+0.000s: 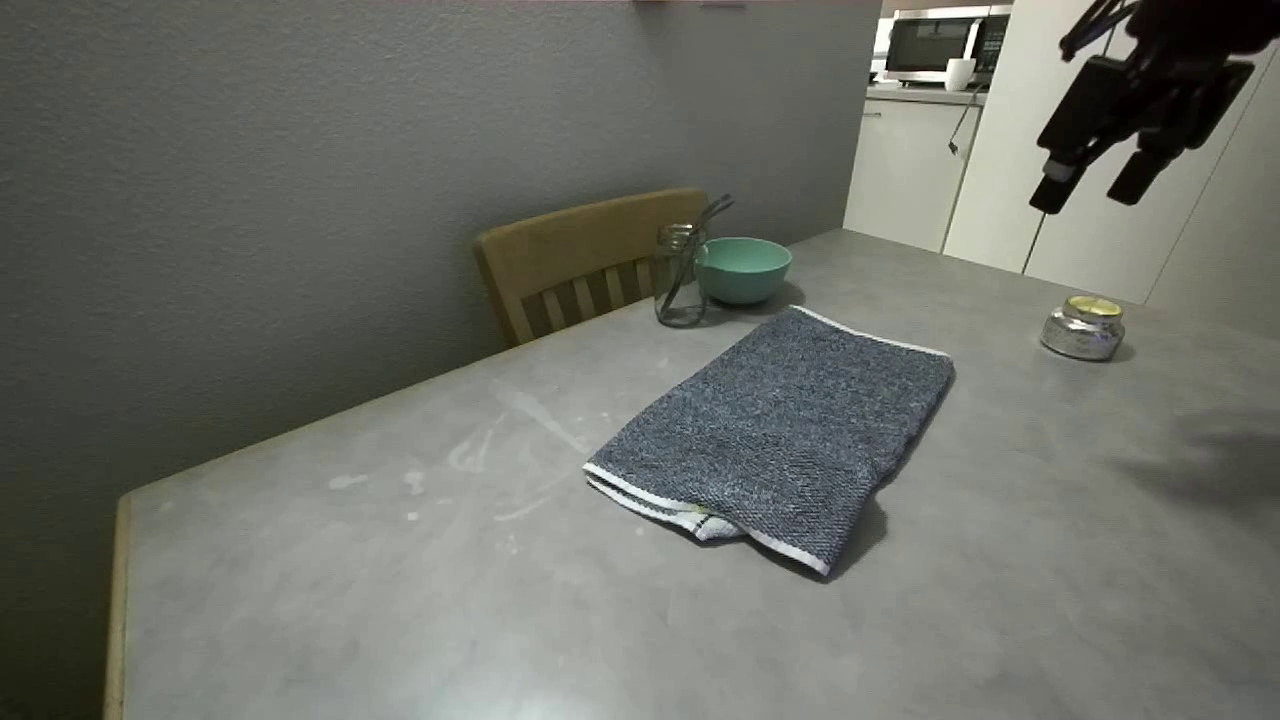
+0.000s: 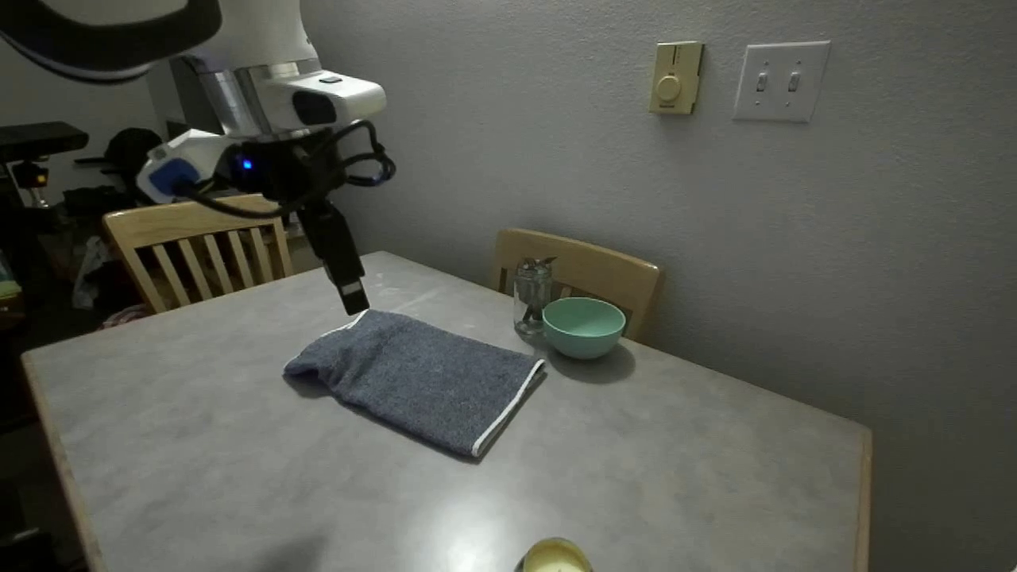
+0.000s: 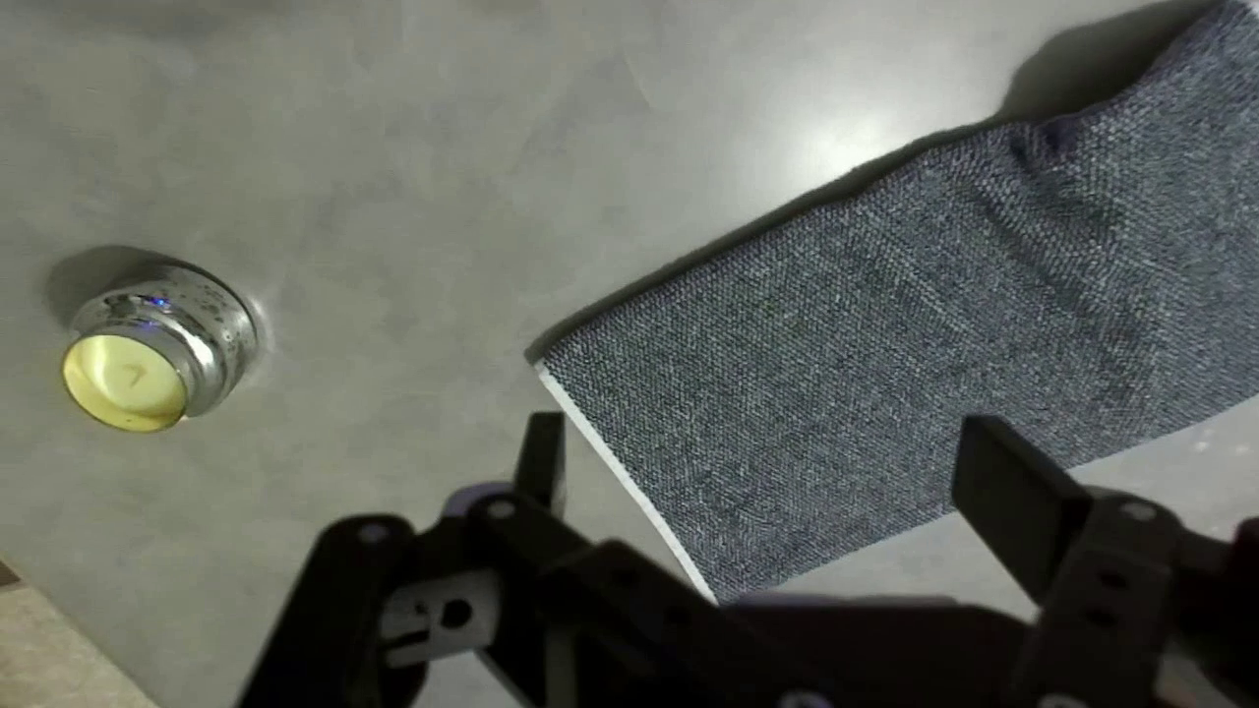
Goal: Fold the towel in half from right to left
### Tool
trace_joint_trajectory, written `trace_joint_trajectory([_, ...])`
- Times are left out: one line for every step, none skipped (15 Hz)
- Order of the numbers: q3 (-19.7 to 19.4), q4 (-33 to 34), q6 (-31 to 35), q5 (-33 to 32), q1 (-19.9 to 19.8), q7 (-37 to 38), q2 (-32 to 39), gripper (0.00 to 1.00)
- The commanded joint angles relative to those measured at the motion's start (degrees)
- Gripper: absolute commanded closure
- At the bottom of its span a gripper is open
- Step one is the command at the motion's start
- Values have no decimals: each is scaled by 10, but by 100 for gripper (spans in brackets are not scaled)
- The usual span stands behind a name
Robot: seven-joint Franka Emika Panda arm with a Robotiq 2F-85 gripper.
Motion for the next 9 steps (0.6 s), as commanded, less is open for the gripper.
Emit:
trace_joint_trajectory([-18, 10, 47, 8, -12, -27, 48, 0])
trace_joint_trajectory([-25, 7, 56, 37, -3, -50, 44, 0])
trace_joint_trajectory([-14, 2, 37, 10, -8, -17, 31, 0])
trace_joint_trajectory([-18, 3, 44, 21, -8, -29, 37, 0])
trace_joint_trajectory([-20, 4, 46, 24, -8, -33, 39, 0])
trace_joint_trajectory([-20, 4, 46, 25, -8, -34, 38, 0])
trace_joint_trajectory([-20, 5, 46, 25, -7, -34, 38, 0])
trace_joint_trajectory([-15, 2, 63, -3, -13, -22, 42, 0])
trace_joint_trajectory([-17, 1, 81, -13, -15, -32, 48, 0])
